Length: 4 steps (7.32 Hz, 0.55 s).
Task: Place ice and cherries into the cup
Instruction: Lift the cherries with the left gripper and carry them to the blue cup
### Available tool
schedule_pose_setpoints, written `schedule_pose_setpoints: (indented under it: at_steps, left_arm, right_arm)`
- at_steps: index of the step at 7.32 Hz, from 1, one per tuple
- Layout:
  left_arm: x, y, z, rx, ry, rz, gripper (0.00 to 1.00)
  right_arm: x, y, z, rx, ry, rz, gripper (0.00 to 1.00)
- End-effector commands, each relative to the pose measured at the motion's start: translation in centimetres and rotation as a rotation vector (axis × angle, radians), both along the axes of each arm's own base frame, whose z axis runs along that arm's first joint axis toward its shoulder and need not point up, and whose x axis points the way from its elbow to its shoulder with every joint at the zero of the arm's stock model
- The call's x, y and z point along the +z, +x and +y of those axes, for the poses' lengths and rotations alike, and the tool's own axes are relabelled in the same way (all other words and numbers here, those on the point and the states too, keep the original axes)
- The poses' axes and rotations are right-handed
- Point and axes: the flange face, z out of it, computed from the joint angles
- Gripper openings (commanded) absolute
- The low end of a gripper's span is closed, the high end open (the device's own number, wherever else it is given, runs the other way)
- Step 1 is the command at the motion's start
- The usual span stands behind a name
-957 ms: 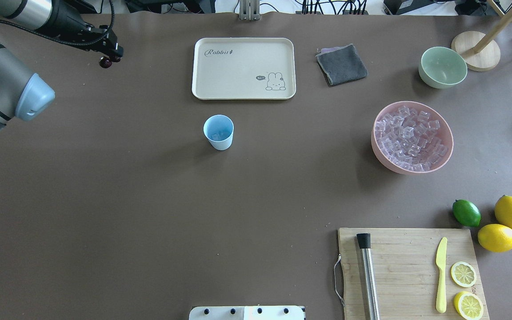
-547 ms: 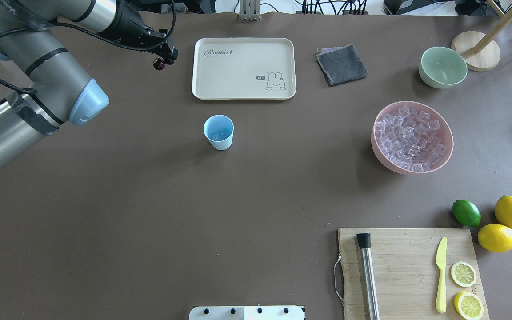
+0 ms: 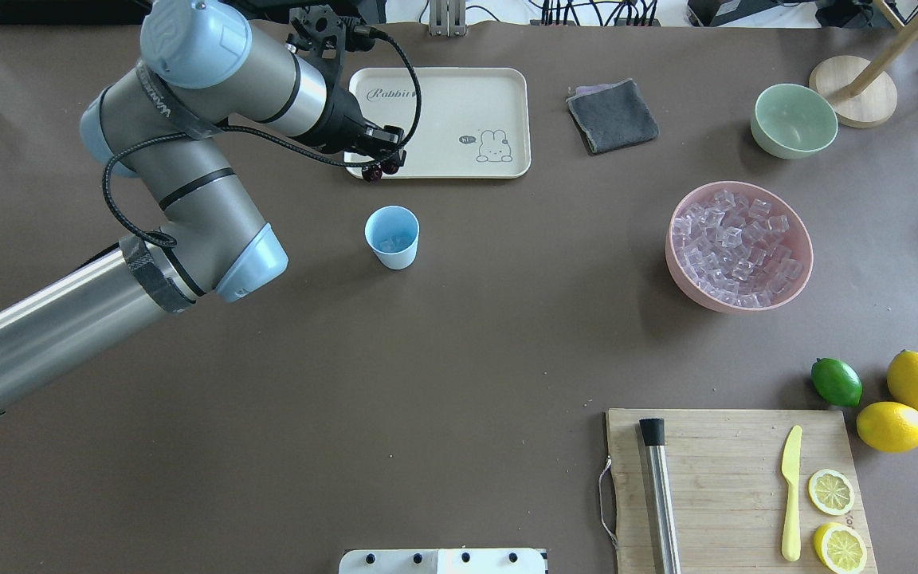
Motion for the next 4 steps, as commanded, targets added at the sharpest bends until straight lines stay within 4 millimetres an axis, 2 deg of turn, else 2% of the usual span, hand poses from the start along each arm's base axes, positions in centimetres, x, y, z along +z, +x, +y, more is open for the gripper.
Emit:
schedule_pose_setpoints:
  at_steps: [1, 3, 4]
  left_arm:
    - [0.3, 4.1, 3.3, 0.023, 0.019, -0.008, 0.00]
    - [1.8, 5.3, 3.9, 0.043, 0.008, -0.032, 0.00]
    - [3.1, 4.8, 3.8, 0.040, 0.007, -0.039, 0.00]
  right_arm:
    - [0.5, 0.1, -0.1, 0.003, -0.009, 0.003, 1.00]
    - [1.0, 0.2, 0.0, 0.007, -0.016, 0.012, 1.00]
    - [1.3, 0.2, -0.1, 0.007, -0.020, 0.014, 1.00]
